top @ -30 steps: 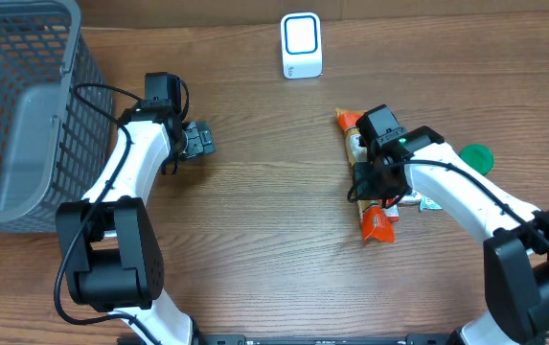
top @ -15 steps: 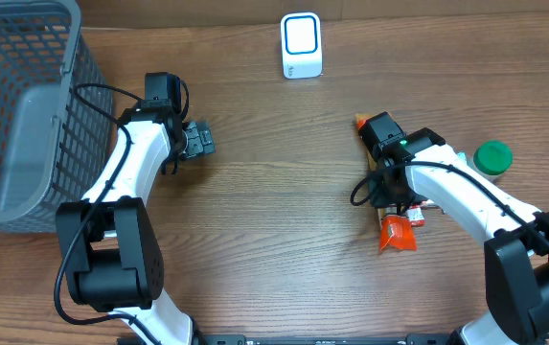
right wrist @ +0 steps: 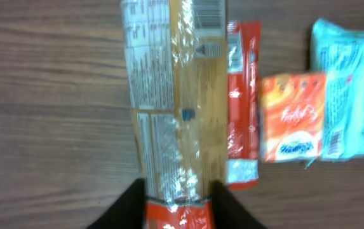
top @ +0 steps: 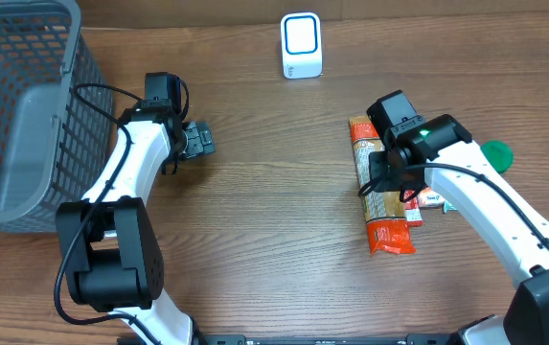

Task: Scan the item barcode
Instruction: 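Release the pasta packet and hold the right gripper above it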

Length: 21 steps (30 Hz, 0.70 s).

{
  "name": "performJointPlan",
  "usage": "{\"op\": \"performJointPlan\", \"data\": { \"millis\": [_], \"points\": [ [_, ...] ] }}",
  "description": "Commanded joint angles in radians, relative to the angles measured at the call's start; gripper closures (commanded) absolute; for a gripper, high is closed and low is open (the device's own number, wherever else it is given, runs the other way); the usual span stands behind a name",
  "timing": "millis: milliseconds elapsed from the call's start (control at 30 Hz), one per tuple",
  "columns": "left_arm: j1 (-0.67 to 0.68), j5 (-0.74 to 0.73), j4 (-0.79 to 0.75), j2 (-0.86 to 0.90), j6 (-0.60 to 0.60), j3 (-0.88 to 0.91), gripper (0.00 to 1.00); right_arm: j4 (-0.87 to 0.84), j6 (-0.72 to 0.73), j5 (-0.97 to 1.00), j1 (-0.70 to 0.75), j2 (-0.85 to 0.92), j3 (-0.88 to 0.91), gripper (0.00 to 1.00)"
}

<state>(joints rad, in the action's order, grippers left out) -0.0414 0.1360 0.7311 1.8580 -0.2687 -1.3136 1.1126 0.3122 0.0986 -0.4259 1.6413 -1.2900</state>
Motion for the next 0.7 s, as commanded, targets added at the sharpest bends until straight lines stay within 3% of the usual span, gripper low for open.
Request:
{"op": "performJointPlan", "data": {
  "millis": [0,400,567,667],
  "points": [
    [-0.004,0.009,-0.003,-0.014,0.011,-0.017,0.0,-0.005,0.006,-0.027,0.002,-0.008,0.026,0.76],
    [-0.004,0.009,-0.003,-0.014,0.011,-0.017,0.0,-0.106,0.006,-0.091,0.002,-0.008,0.239,0.73],
    [-0.004,0.009,-0.003,-0.014,0.011,-0.017,0.0,-0.201,0.006,-0.119,0.002,-0.008,0.355,0.57],
    [-0.004,0.009,-0.003,-0.014,0.011,-0.017,0.0,-0.208,-0.007,-0.12,0.002,-0.008,0.356,0.6]
  ]
}}
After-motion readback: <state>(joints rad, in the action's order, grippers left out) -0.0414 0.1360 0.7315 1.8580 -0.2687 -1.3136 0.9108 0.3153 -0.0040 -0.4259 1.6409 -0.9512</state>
